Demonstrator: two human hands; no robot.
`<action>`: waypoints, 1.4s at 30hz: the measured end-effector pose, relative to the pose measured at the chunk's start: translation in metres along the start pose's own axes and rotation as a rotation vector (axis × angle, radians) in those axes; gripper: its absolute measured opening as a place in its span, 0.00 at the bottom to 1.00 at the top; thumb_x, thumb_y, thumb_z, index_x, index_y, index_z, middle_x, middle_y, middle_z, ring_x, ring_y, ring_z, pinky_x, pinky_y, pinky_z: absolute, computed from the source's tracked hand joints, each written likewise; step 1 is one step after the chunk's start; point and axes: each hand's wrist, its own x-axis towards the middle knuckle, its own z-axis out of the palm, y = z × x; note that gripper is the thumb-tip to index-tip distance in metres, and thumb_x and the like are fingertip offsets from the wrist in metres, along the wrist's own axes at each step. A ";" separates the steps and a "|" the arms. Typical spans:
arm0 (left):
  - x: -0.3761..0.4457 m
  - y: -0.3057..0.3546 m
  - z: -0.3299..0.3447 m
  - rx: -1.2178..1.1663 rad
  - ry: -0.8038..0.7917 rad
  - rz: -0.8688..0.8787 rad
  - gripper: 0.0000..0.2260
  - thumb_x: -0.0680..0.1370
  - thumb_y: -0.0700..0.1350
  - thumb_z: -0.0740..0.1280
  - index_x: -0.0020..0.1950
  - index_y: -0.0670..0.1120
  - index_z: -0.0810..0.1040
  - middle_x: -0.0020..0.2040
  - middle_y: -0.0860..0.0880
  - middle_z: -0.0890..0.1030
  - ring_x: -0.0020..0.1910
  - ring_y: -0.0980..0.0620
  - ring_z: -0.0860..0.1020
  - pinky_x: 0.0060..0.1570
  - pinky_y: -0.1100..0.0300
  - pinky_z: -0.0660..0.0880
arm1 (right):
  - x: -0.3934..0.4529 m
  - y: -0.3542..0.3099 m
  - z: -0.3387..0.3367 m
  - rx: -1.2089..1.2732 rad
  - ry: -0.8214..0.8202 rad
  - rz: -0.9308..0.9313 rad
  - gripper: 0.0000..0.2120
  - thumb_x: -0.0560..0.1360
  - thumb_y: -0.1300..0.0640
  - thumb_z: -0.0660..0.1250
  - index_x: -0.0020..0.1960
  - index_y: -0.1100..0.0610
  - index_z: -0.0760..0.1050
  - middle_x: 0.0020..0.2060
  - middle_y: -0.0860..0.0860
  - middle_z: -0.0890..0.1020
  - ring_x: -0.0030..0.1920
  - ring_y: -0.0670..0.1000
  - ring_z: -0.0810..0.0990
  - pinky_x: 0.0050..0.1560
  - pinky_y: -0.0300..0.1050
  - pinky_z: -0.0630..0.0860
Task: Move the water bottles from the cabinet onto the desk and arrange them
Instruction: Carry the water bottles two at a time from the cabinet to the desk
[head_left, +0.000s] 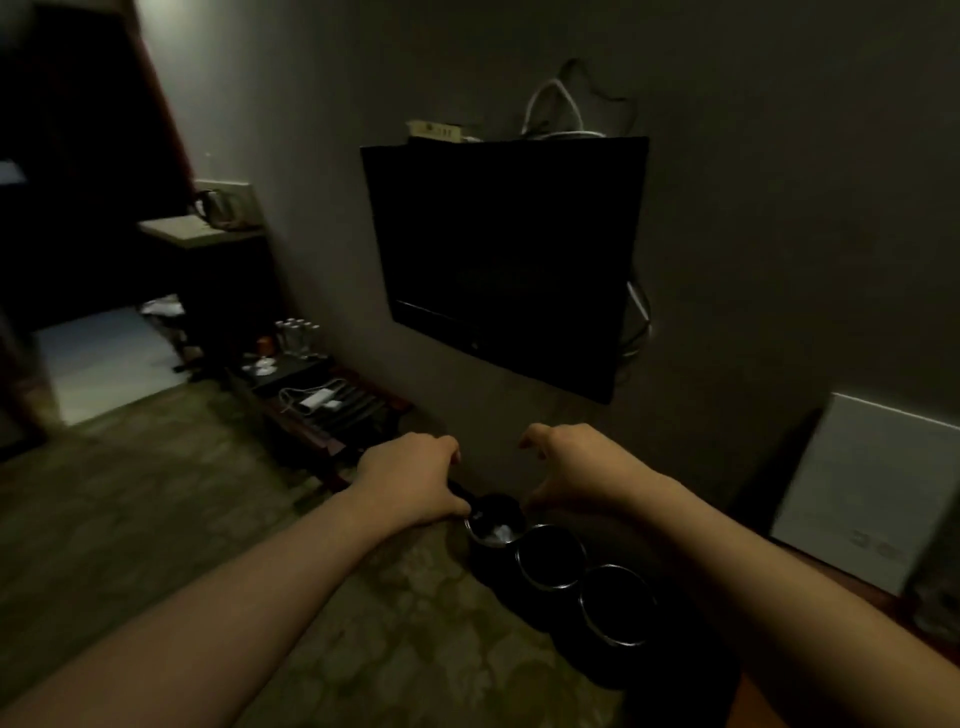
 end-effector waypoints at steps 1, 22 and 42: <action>-0.004 -0.021 0.000 0.003 0.001 -0.039 0.29 0.66 0.68 0.70 0.64 0.57 0.73 0.54 0.56 0.79 0.53 0.53 0.77 0.41 0.55 0.77 | 0.014 -0.014 0.004 -0.004 -0.010 -0.028 0.40 0.63 0.44 0.79 0.71 0.50 0.68 0.59 0.51 0.79 0.56 0.52 0.79 0.50 0.49 0.80; 0.136 -0.364 -0.013 -0.152 0.123 -0.481 0.29 0.65 0.62 0.74 0.63 0.52 0.76 0.57 0.50 0.80 0.53 0.50 0.78 0.50 0.52 0.79 | 0.421 -0.184 0.039 -0.043 -0.160 -0.409 0.35 0.64 0.43 0.79 0.65 0.52 0.69 0.42 0.44 0.76 0.40 0.47 0.74 0.31 0.39 0.66; 0.322 -0.685 0.014 -0.236 0.226 -0.580 0.23 0.68 0.58 0.75 0.60 0.53 0.76 0.52 0.53 0.79 0.46 0.55 0.76 0.45 0.55 0.78 | 0.787 -0.327 0.106 -0.053 -0.192 -0.483 0.36 0.67 0.47 0.79 0.70 0.53 0.69 0.63 0.53 0.77 0.59 0.53 0.77 0.56 0.49 0.78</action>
